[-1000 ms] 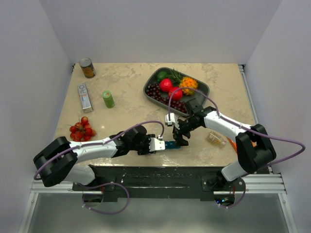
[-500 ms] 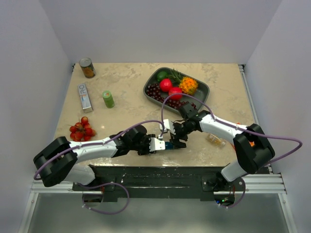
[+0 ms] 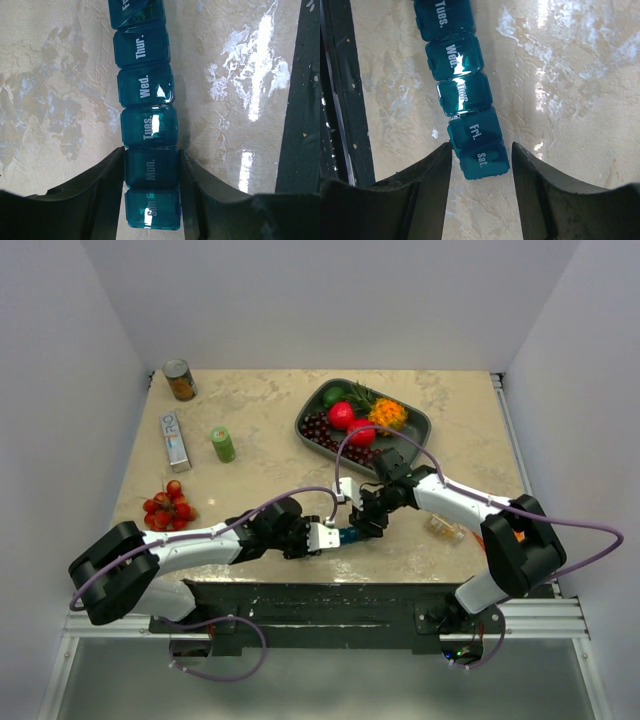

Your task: Sort the pills into containers

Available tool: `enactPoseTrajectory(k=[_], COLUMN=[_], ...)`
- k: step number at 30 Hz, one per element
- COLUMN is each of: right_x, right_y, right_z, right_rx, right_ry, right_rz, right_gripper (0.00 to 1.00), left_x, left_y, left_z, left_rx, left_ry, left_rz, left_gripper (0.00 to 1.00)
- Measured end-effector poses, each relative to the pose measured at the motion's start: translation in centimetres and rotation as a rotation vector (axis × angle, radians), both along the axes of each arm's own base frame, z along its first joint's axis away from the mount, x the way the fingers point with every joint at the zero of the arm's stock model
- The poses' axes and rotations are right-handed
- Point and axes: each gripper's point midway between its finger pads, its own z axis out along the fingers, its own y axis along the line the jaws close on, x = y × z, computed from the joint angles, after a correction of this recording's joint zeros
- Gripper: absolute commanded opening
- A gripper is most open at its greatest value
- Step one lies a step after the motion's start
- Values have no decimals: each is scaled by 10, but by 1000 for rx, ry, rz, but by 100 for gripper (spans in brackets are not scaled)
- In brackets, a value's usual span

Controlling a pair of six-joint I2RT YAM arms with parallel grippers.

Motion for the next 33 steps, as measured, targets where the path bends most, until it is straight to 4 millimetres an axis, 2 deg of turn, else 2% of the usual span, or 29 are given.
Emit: enactPoseTrajectory(k=[13,24,33], right_x=[13,21,36], right_y=[3,2,-4], right_z=[2,-5,5], right_rx=[11,-10,30], right_ry=[15,29,27], right_rz=[-126,-195,-285], right_gripper=[50,50,49], left_x=[4,10,14], left_y=[2,2,-2], left_z=[-4,-5,-2], left_rx=[16,20,11], left_ry=[-3,-7,-18], left_rz=[21,46,50], left_gripper=[0,0,0])
